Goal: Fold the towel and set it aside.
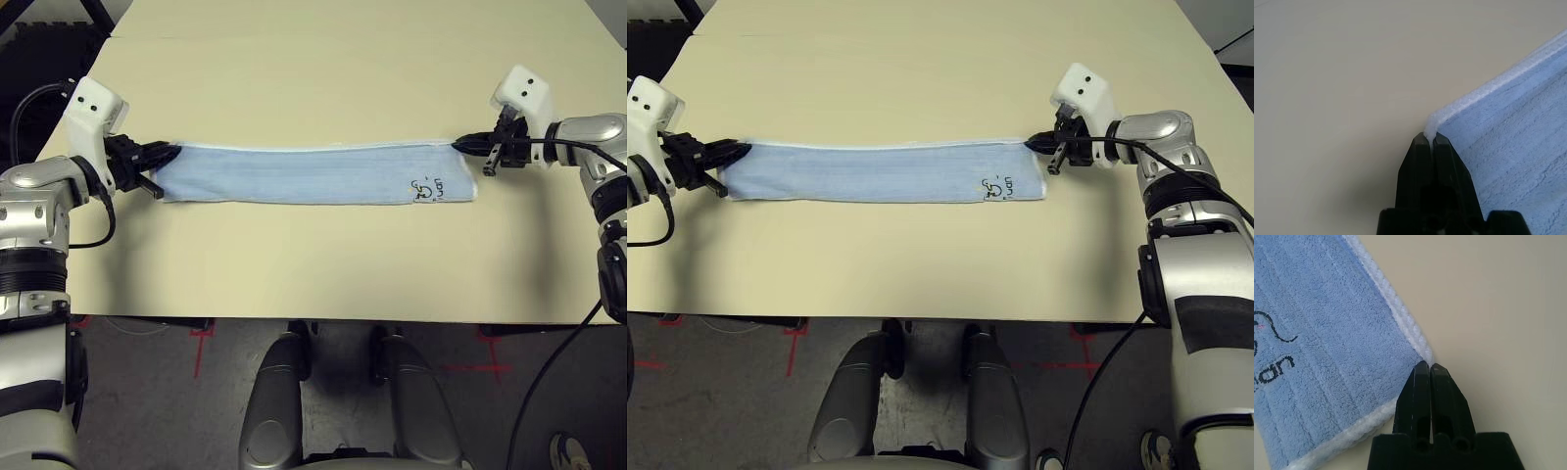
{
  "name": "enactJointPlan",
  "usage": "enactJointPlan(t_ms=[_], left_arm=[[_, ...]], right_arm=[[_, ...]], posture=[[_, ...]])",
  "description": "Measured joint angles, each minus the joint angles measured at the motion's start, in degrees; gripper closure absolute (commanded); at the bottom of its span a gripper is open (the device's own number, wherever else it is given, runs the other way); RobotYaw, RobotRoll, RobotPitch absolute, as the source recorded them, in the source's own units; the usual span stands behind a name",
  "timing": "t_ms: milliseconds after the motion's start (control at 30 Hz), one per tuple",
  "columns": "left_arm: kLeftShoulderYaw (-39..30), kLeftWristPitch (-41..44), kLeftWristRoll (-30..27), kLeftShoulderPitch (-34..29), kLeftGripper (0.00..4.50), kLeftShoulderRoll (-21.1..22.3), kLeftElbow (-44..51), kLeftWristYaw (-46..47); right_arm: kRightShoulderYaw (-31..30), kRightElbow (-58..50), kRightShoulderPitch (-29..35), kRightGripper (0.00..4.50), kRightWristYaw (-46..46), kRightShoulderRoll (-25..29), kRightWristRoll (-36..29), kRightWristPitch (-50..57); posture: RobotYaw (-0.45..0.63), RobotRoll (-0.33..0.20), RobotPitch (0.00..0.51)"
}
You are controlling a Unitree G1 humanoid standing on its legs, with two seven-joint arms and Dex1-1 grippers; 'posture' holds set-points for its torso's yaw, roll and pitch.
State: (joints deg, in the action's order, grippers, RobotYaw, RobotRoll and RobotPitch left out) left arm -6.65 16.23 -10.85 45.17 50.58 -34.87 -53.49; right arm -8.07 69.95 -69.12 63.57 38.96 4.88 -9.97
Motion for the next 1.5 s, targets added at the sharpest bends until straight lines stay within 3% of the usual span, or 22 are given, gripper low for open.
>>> enactJointPlan(t_ms=[567,600,733,1000,1033,1167,1300,1367,1500], left_arm=[[1.5,-5.5,2.8,3.8,4.48,-1.4,-6.7,3.1],[1.8,-5.8,3.2,4.0,4.26,-1.7,-6.8,3.3],[2.8,-6.5,5.5,4.4,3.06,-2.0,-9.3,5.5],[2.8,-8.1,7.2,7.0,0.00,-1.9,-11.7,5.9],[2.8,-8.4,7.4,7.5,0.00,-1.8,-12.2,5.9],[2.8,-9.1,7.7,8.9,0.00,-0.2,-12.9,5.3],[1.1,-8.2,5.9,9.7,0.00,1.7,-10.4,2.0],[-1.1,-5.4,2.4,9.3,0.00,1.9,-6.5,-1.5],[-6.3,2.1,-7.4,2.3,0.00,1.5,6.4,-8.0]], right_arm=[[0.0,-0.3,0.1,4.50,-1.9,-0.6,1.2,0.3],[0.0,-0.3,0.1,4.50,-2.1,-0.6,1.3,0.3],[0.0,-0.2,0.1,3.37,-3.5,-0.6,2.5,0.8],[2.3,-0.2,0.0,0.38,-0.6,-0.6,1.2,0.7],[2.5,-0.2,0.0,0.03,0.0,-0.6,0.9,0.6],[4.1,-0.2,0.0,0.03,1.6,0.1,-0.1,0.5],[11.4,-0.2,-0.9,0.03,5.3,0.8,-7.1,2.9],[15.0,-0.6,-1.4,0.03,7.4,0.7,-10.9,7.5],[20.9,-4.6,0.0,0.03,10.1,-0.7,-19.0,22.5]], posture=[[-0.02,0.000,0.273],[-0.02,0.000,0.273],[-0.02,0.000,0.273],[-0.02,0.000,0.269],[-0.02,0.000,0.269],[-0.02,0.000,0.266],[-0.02,0.000,0.265],[-0.02,0.000,0.265],[-0.03,0.000,0.265]])
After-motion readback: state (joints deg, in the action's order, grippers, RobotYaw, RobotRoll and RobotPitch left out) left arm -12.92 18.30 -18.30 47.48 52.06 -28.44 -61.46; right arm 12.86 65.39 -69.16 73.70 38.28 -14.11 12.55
